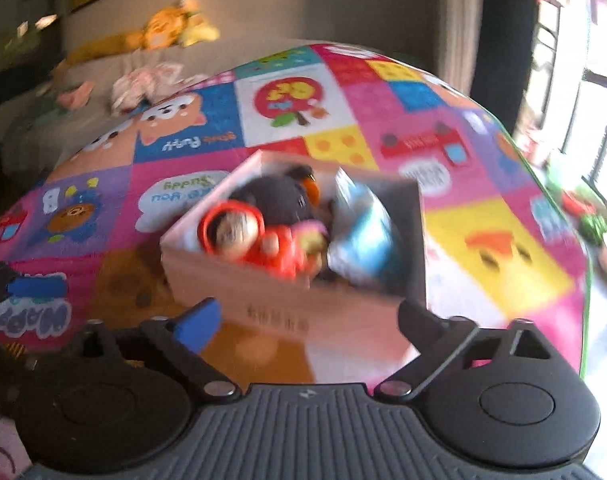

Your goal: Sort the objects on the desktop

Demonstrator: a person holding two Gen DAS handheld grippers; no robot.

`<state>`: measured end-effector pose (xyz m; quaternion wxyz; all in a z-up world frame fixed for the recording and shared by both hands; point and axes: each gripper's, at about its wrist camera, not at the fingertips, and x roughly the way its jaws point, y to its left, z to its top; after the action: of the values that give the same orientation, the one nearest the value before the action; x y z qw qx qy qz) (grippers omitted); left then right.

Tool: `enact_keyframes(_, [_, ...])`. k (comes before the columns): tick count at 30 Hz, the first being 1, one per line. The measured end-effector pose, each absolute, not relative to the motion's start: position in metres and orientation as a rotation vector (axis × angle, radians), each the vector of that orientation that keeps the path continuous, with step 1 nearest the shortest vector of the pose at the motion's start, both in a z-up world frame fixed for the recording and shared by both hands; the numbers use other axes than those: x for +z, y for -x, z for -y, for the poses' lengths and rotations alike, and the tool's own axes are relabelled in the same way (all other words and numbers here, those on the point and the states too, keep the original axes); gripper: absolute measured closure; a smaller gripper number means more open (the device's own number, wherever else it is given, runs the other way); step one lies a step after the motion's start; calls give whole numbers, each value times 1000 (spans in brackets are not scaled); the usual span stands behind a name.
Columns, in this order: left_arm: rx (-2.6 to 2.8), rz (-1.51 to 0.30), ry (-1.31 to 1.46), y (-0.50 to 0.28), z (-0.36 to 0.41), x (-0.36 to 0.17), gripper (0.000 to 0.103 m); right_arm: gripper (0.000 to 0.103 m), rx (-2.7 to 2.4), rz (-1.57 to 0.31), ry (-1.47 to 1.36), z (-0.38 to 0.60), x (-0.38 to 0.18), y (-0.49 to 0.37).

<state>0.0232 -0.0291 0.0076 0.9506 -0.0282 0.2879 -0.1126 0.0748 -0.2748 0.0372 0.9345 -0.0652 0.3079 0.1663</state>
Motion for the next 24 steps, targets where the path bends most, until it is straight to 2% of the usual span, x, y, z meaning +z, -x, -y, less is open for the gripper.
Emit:
enact_keyframes(9, [-95, -618, -35, -31, 44, -6, 0, 0, 181, -777, 155, 263, -10, -62])
enact_keyframes(17, [-92, -680, -11, -43, 28, -17, 0, 0, 143, -756, 36, 267, -18, -69])
enact_keyframes(24, [-85, -690, -45, -44, 34, -19, 0, 0, 143, -690, 43, 267, -23, -60])
